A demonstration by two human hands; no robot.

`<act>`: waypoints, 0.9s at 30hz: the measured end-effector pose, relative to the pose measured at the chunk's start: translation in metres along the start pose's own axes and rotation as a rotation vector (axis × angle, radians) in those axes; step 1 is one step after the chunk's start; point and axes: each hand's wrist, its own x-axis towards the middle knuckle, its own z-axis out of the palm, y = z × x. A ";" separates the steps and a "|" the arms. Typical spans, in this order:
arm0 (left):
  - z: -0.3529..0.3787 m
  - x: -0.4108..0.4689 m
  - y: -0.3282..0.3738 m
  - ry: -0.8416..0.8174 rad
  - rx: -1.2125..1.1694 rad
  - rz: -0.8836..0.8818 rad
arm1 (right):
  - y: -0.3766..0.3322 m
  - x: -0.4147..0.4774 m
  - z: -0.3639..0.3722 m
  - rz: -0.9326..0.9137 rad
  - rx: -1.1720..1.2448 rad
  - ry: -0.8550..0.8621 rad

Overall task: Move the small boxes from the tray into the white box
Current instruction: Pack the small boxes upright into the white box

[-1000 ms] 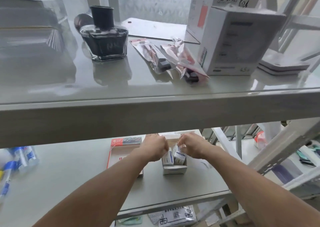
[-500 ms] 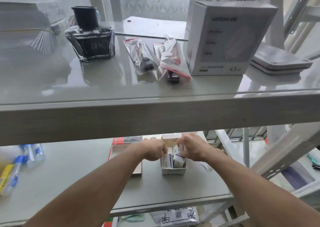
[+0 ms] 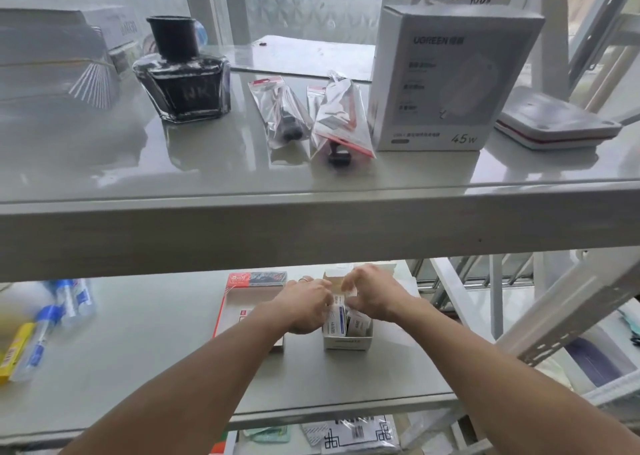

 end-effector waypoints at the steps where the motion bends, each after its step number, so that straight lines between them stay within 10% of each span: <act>1: 0.000 -0.002 -0.001 0.050 -0.073 0.002 | -0.003 0.004 0.000 0.024 0.007 -0.035; 13: 0.011 -0.017 -0.003 0.149 -0.275 0.035 | -0.015 0.029 0.002 0.009 -0.070 -0.332; 27: 0.014 -0.021 0.001 0.142 -0.269 0.089 | -0.014 0.025 0.011 -0.031 -0.084 -0.273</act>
